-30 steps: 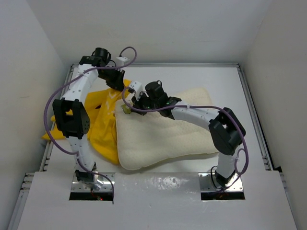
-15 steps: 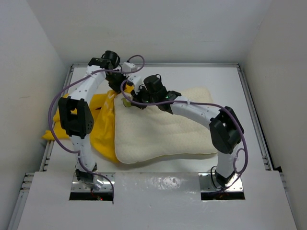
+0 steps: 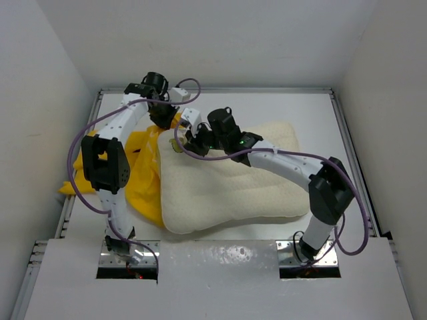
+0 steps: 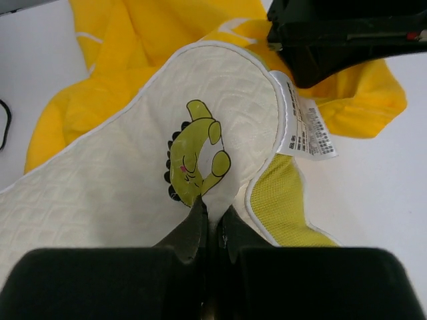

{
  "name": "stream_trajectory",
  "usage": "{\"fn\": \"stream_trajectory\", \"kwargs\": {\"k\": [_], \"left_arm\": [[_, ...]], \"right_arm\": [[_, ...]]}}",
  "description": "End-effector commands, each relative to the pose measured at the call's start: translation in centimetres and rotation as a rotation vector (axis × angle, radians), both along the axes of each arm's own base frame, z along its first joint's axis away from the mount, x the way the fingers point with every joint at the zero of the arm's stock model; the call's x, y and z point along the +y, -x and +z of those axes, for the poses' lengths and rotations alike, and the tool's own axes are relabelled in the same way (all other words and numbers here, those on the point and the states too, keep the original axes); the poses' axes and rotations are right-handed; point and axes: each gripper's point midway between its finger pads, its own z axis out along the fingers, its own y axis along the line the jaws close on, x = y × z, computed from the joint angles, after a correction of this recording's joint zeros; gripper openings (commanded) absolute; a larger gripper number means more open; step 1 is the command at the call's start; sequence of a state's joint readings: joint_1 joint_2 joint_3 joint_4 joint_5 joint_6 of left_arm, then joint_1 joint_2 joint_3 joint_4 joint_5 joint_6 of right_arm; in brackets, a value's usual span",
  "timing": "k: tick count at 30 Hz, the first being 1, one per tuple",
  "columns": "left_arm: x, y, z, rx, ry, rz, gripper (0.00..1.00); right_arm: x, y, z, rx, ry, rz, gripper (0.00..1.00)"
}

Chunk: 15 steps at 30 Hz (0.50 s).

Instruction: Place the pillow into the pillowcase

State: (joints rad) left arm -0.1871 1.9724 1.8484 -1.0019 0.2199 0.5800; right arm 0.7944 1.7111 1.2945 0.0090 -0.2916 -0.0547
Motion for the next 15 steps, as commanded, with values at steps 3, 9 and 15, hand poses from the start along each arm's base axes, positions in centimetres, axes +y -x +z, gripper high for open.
{"fn": "stream_trajectory", "kwargs": {"k": [3,9,15], "left_arm": [[-1.6,2.1,2.8,-0.024,0.093,-0.11,0.0],[-1.8,3.2,3.9,-0.058,0.107,-0.172,0.0],[-2.9,3.0,1.3,-0.002,0.111,-0.164,0.0]], "right_arm": [[2.4,-5.3,1.6,-0.032,-0.084,-0.065,0.0],[-0.1,-14.8,-3.3,0.09,-0.085,-0.331,0.0],[1.0,-17.3,-6.6,0.107,-0.051,-0.376,0.0]]}}
